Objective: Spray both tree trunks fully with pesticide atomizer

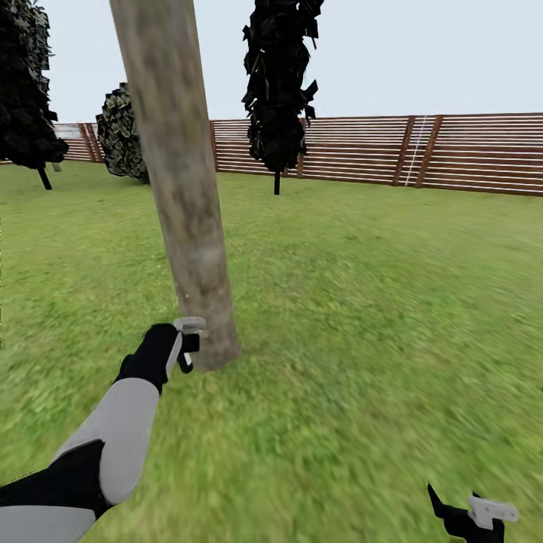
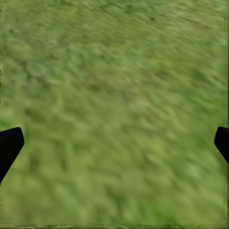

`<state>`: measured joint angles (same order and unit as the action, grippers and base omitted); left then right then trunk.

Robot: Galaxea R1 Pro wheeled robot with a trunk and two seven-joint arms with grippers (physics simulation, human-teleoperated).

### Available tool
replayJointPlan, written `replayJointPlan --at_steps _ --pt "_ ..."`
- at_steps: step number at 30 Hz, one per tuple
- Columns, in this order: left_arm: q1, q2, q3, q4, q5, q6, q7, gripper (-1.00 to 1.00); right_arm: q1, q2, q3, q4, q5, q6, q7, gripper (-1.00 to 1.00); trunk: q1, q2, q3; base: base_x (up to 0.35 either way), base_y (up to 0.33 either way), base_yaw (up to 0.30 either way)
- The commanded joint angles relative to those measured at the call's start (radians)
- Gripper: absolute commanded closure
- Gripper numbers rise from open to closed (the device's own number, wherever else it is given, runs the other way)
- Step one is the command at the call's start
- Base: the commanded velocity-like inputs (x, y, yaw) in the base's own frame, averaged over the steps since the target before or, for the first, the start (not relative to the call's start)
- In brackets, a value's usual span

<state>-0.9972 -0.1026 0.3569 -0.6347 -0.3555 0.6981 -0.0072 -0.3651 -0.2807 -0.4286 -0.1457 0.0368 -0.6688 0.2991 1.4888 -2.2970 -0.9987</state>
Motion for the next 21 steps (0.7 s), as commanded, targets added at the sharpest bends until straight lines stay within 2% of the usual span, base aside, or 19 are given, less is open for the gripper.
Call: replayJointPlan --at_steps 1,3,4,6,8,11,13,14,17,19,21 --pt "-0.002 -0.013 0.0 -0.001 -0.007 0.0 0.001 1.0 0.0 0.0 0.0 0.0 0.0 0.0 0.0 -1.0 0.0 0.0 0.0 -0.287 0.0 0.0" --pt "-0.005 -0.036 -0.004 -0.002 -0.008 0.0 0.003 1.0 0.0 0.0 -0.001 0.0 0.0 0.0 0.0 -1.0 0.0 0.0 0.0 -0.318 0.0 0.0" --pt "-0.007 -0.041 -0.017 -0.003 -0.007 0.0 0.004 1.0 0.0 0.0 0.0 0.0 0.0 0.0 0.0 -1.0 0.0 0.0 0.0 -0.253 0.0 0.0" --pt "-0.016 -0.046 -0.05 -0.003 -0.007 0.001 0.004 1.0 0.0 0.0 -0.001 0.0 0.0 0.0 0.0 -1.0 0.0 0.0 0.0 -0.098 0.0 0.0" --pt "-0.025 -0.046 -0.065 -0.013 -0.008 0.011 0.004 1.0 0.0 0.0 -0.001 0.0 0.0 0.0 0.0 -1.0 0.0 0.0 0.0 -0.026 0.0 0.0" --pt "-0.043 -0.035 -0.068 -0.075 -0.008 0.084 0.004 1.0 0.0 0.0 -0.001 0.0 0.0 0.0 0.0 -1.0 0.0 0.0 0.0 -0.005 0.0 0.0" --pt "-0.05 -0.026 -0.069 -0.184 -0.007 0.188 0.004 1.0 0.0 0.0 -0.001 0.0 0.0 0.0 0.0 -1.0 0.0 0.0 0.0 -0.001 0.0 0.0" --pt "-0.05 -0.026 -0.071 -0.21 -0.007 0.213 0.004 1.0 0.0 0.0 0.0 0.0 0.0 0.0 0.0 -1.0 0.0 0.0 0.0 0.0 0.0 0.0" --pt "-0.054 -0.038 -0.074 -0.233 -0.005 0.236 0.002 1.0 0.0 0.0 -0.001 0.0 0.0 0.0 0.0 -1.0 0.0 0.0 0.0 0.0 0.0 0.0" --pt "-0.063 -0.057 -0.103 -0.237 -0.002 0.243 -0.001 1.0 0.0 0.0 0.0 0.0 0.0 0.0 0.0 -1.0 0.0 0.0 0.0 0.0 0.0 0.0" --pt "-0.069 -0.066 -0.124 -0.239 0.013 0.246 -0.002 1.0 0.0 0.0 -0.001 0.0 -0.001 0.0 0.0 -1.0 0.0 0.0 0.0 0.0 0.0 0.0"
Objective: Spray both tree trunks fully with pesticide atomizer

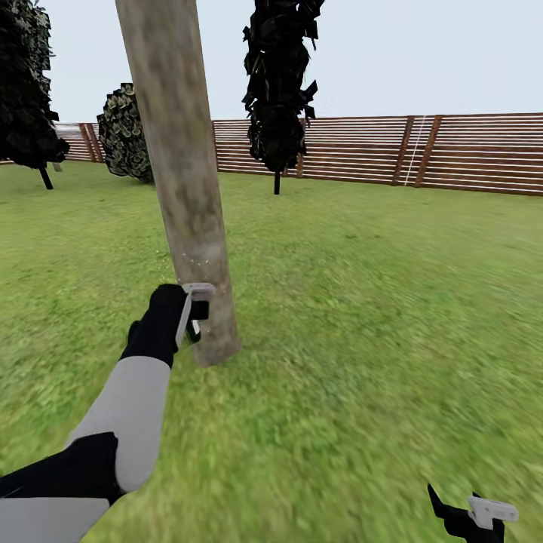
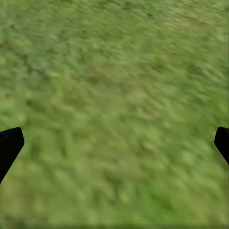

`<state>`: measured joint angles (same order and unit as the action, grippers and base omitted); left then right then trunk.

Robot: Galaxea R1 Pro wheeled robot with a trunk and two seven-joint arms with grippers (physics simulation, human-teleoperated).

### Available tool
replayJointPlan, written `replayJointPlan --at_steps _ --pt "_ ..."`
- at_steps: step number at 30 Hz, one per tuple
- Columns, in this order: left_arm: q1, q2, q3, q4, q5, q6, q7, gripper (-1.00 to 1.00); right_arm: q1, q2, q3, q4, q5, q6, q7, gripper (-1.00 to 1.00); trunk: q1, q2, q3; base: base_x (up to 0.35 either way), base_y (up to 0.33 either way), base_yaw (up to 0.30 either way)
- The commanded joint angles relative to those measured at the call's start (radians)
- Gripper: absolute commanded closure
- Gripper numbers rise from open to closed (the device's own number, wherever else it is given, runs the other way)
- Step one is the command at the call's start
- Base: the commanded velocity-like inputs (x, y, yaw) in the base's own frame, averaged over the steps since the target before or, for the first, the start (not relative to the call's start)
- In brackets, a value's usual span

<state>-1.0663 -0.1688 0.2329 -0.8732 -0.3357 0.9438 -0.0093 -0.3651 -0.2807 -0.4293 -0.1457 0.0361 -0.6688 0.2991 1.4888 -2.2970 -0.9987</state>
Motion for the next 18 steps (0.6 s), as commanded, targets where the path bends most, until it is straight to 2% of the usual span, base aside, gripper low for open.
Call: replayJointPlan --at_steps 1,2,4,6,7,9,11,13,15,18 --pt "-0.006 -0.002 -0.011 -0.001 0.016 0.005 -0.001 1.0 0.0 0.0 0.0 0.0 0.0 0.0 0.0 -1.0 0.0 0.0 0.0 0.0 0.0 0.0" --pt "-0.017 -0.001 -0.028 -0.002 0.073 0.028 -0.002 1.0 0.0 0.0 0.0 0.0 0.0 0.0 0.0 -1.0 0.0 0.0 0.0 0.0 0.0 0.0" --pt "-0.021 0.011 -0.043 -0.004 0.115 0.049 -0.003 1.0 0.0 0.0 0.0 0.0 0.0 0.0 0.0 -1.0 0.0 0.0 0.0 0.0 0.0 0.0" --pt "-0.022 0.031 -0.046 -0.009 0.122 0.054 -0.003 1.0 0.0 0.0 0.0 0.0 0.001 0.0 0.0 -1.0 0.0 0.0 0.0 0.0 0.0 0.0" --pt "-0.023 0.07 -0.044 -0.02 0.129 0.057 -0.004 1.0 0.0 0.0 0.0 0.0 0.001 0.0 0.0 -1.0 0.0 0.0 0.0 0.0 0.0 0.0" --pt "-0.023 0.126 -0.041 -0.03 0.133 0.06 -0.004 1.0 0.0 0.0 0.0 0.0 0.001 0.0 0.0 -1.0 0.0 0.0 0.0 0.0 0.0 0.0" --pt "-0.019 0.145 -0.046 -0.033 0.132 0.061 -0.004 1.0 0.0 0.0 0.0 0.0 0.001 0.0 0.0 -1.0 0.0 0.0 0.0 0.0 0.0 0.0" --pt "-0.014 0.132 -0.056 -0.033 0.13 0.06 -0.003 1.0 0.0 0.0 0.001 0.0 0.001 0.0 0.0 -1.0 0.0 0.0 0.0 0.0 0.0 0.0" --pt "-0.011 0.109 -0.09 -0.032 0.13 0.06 -0.002 1.0 0.0 0.0 0.0 0.0 0.001 0.0 0.0 -1.0 0.0 0.0 0.0 0.0 0.0 0.0" --pt "-0.006 0.057 -0.148 -0.031 0.131 0.06 -0.002 1.0 0.0 0.0 0.001 0.0 0.001 0.0 0.0 -1.0 0.0 0.0 0.0 0.0 0.0 0.0"
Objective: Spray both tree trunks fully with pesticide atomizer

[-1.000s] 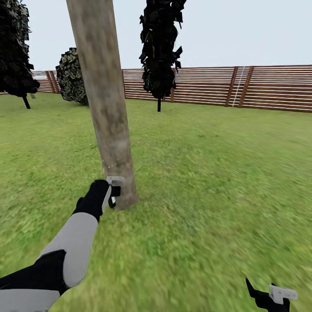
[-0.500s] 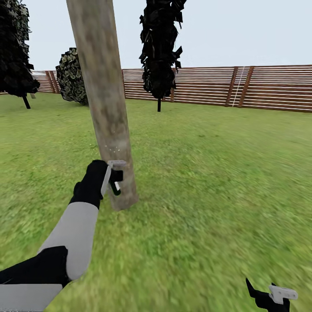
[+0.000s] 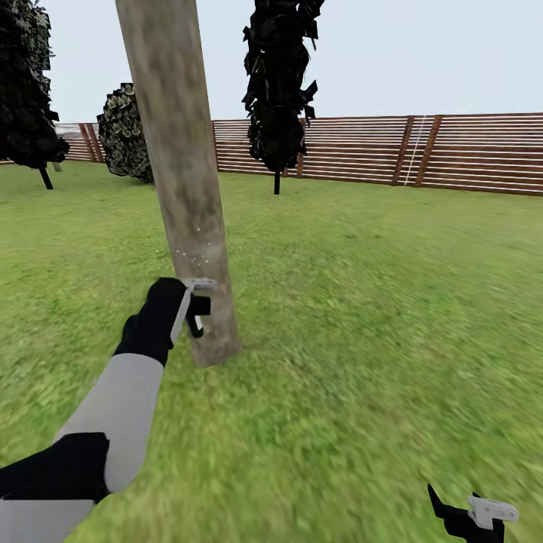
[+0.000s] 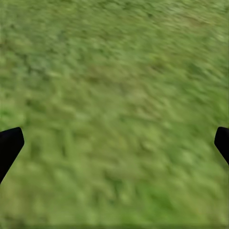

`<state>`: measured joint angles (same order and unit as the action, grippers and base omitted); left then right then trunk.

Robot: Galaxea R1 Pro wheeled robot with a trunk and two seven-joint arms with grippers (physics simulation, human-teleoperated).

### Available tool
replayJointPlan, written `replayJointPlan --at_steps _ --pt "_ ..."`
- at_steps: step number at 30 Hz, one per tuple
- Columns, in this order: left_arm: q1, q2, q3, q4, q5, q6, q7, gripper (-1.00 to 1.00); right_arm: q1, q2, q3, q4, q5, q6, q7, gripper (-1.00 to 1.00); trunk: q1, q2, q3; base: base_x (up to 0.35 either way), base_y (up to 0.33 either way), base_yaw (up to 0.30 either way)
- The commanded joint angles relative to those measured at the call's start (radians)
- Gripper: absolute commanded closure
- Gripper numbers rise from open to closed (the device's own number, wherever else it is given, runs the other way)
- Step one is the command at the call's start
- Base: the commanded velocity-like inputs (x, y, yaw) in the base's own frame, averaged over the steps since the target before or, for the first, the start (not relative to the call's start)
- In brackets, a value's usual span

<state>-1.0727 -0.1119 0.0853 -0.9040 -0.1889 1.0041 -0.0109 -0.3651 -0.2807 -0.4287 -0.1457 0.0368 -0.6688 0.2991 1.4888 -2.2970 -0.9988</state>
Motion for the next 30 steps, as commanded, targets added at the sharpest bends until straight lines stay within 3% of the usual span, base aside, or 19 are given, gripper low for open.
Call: replayJointPlan --at_steps 1,3,5,9,10,13,16,18,22,25,27,28,30 --pt "0.0 -0.006 -0.005 0.002 -0.015 0.0 0.0 1.0 0.0 0.0 0.0 0.0 0.0 0.0 0.0 -1.0 0.0 0.0 0.0 0.0 0.0 0.0" --pt "0.001 -0.007 -0.007 0.011 -0.013 0.0 0.0 1.0 0.0 0.0 -0.001 0.0 0.0 0.0 0.0 -1.0 0.0 0.0 0.0 0.0 0.0 0.0" --pt "0.002 0.015 -0.005 0.015 -0.015 -0.001 -0.001 1.0 0.0 0.0 0.0 0.0 0.0 0.0 0.0 -1.0 0.0 0.0 0.0 0.0 0.0 0.0" --pt "0.013 0.13 0.003 0.032 -0.015 -0.006 0.001 1.0 0.0 0.0 0.0 0.001 0.0 0.0 0.0 -1.0 0.0 0.0 0.0 0.0 0.0 0.0" --pt "0.028 0.133 0.001 0.044 -0.015 -0.01 0.004 1.0 0.0 0.0 0.0 0.001 0.0 0.0 0.0 -1.0 0.0 0.0 0.0 0.0 0.0 0.0" --pt "0.069 0.114 -0.005 0.055 -0.014 -0.014 0.004 1.0 0.0 0.0 0.001 0.001 0.0 0.0 0.0 -1.0 0.0 0.0 0.0 0.0 0.0 0.0" --pt "0.103 0.018 -0.01 0.06 -0.017 -0.017 0.01 1.0 0.0 0.0 0.0 0.001 0.0 0.0 0.0 -1.0 0.0 0.0 0.0 0.0 0.0 0.0" --pt "0.115 0.005 -0.01 0.059 -0.016 -0.018 0.005 1.0 0.0 0.0 0.0 0.001 0.0 0.0 0.0 -1.0 0.0 0.0 0.0 0.0 0.0 0.0" --pt "0.158 0.016 -0.004 0.06 -0.02 -0.021 0.006 1.0 0.0 0.0 0.0 0.001 0.0 0.0 0.0 -1.0 0.0 0.0 0.0 0.108 0.0 0.0" --pt "0.2 0.075 -0.002 0.061 -0.019 -0.025 0.012 1.0 0.0 0.0 0.0 0.001 0.0 0.0 0.0 -1.0 0.0 0.0 0.0 0.299 0.0 0.0" --pt "0.207 0.089 -0.002 0.068 -0.018 -0.029 0.013 1.0 0.0 0.0 0.0 0.001 0.0 0.0 0.0 -1.0 0.0 0.0 0.0 0.233 0.0 0.0" --pt "0.215 0.087 -0.003 0.077 -0.017 -0.041 0.014 1.0 0.0 0.0 0.0 0.0 0.0 0.0 0.0 -1.0 0.0 0.0 0.0 0.089 0.0 0.0" --pt "0.228 0.051 -0.006 0.11 -0.017 -0.094 0.015 1.0 0.0 0.0 0.001 0.001 0.0 0.0 0.0 -1.0 0.0 0.0 0.0 0.022 0.0 0.0"
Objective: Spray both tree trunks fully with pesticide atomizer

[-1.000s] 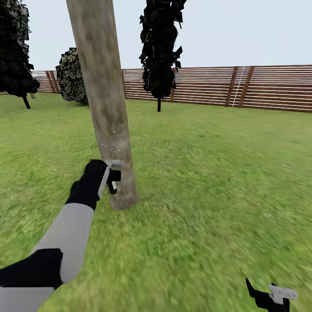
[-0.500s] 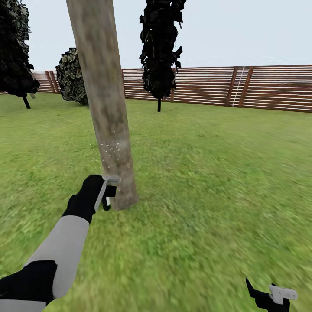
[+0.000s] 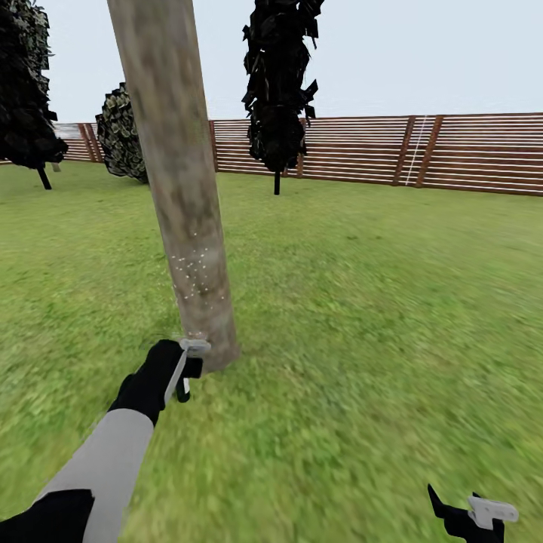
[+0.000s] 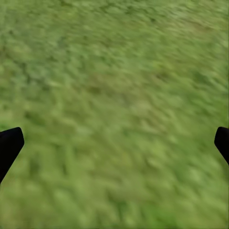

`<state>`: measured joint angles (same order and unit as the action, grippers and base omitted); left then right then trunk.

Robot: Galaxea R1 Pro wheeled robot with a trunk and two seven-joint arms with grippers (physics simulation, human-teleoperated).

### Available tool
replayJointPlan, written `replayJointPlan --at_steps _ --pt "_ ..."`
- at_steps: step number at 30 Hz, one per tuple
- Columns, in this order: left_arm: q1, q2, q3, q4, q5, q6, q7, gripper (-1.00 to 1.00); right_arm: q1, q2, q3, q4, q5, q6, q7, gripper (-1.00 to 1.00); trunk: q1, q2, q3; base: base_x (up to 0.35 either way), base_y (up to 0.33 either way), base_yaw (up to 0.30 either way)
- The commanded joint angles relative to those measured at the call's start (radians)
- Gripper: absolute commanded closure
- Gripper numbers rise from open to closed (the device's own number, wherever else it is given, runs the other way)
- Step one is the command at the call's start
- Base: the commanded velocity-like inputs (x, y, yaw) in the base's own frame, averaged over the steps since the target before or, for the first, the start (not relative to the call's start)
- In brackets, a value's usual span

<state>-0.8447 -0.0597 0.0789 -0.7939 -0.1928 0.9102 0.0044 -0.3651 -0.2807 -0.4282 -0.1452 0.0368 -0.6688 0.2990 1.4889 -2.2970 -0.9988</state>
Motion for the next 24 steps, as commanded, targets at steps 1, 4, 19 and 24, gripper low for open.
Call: replayJointPlan --at_steps 1,4,19,24 --pt "0.001 -0.015 0.0 0.012 -0.014 -0.008 0.0 1.0 0.0 0.0 0.0 0.0 0.0 0.0 0.0 -1.0 0.0 0.0 0.0 0.01 0.0 0.0" --pt "0.002 -0.044 0.0 0.058 -0.018 -0.021 0.0 1.0 0.0 0.0 -0.001 0.0 0.0 0.0 0.0 -1.0 0.0 0.0 0.0 0.003 0.0 0.0" --pt "0.021 -0.036 0.074 0.141 -0.011 -0.191 0.078 1.0 0.0 0.0 0.0 0.001 0.0 0.0 0.0 -1.0 0.0 0.0 0.0 0.0 0.0 0.0" --pt "0.021 -0.002 0.08 0.138 -0.016 -0.197 0.095 1.0 0.0 0.0 0.0 0.001 0.0 0.0 0.0 -1.0 0.0 0.0 0.0 0.0 0.0 0.0"
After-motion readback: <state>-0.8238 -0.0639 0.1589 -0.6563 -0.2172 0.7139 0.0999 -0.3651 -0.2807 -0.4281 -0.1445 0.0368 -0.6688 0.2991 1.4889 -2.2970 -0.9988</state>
